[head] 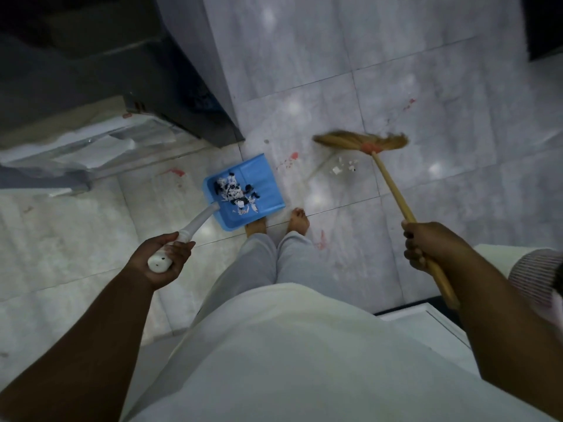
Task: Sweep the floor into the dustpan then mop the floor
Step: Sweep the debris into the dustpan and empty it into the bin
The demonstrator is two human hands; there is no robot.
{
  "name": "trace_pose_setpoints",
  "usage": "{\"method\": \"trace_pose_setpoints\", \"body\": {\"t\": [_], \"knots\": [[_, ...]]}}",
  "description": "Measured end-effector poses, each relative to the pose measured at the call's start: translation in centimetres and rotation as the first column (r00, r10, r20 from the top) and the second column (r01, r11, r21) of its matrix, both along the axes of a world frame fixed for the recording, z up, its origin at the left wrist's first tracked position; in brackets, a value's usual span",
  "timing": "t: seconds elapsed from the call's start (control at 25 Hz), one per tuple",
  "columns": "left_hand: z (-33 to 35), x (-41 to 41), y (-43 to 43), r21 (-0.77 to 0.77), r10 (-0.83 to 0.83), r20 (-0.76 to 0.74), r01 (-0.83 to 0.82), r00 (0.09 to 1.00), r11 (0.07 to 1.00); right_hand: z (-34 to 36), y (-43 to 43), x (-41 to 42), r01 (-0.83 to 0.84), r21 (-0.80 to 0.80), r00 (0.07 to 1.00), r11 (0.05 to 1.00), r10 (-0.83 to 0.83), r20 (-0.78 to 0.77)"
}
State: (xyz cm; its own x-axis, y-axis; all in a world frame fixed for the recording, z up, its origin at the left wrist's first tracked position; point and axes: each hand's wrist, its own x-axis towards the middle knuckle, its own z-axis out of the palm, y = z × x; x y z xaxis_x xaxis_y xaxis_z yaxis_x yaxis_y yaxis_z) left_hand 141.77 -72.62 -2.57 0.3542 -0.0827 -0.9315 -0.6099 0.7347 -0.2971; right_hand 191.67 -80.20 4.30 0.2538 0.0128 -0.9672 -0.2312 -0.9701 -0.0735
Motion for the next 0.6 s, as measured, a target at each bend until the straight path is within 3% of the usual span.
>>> {"method": "trace_pose_setpoints", "body": {"t": [0.2, 0.48, 0.6], "knots": [[0.1, 1.3, 1.6, 0.012, -0.058, -0.004, 0.058, 0.998, 0.998, -3.6, 3.8, 1.0, 0.039, 0.109, 0.997, 0.993, -0.046, 0.066], [-0.5, 2.1, 3.4, -0.029, -0.160, -0.010, 0.160, 0.987, 0.987, -8.3, -0.4, -2.1, -0.004, -0.064, 0.999, 0.998, 0.007, 0.049], [-0.4, 2.5, 5.1, 0.001, -0.232, 0.021, 0.232, 0.972, 0.973, -6.4, -5.7, -3.9, 0.173, -0.091, 0.985, 0.981, -0.172, 0.025]]}}
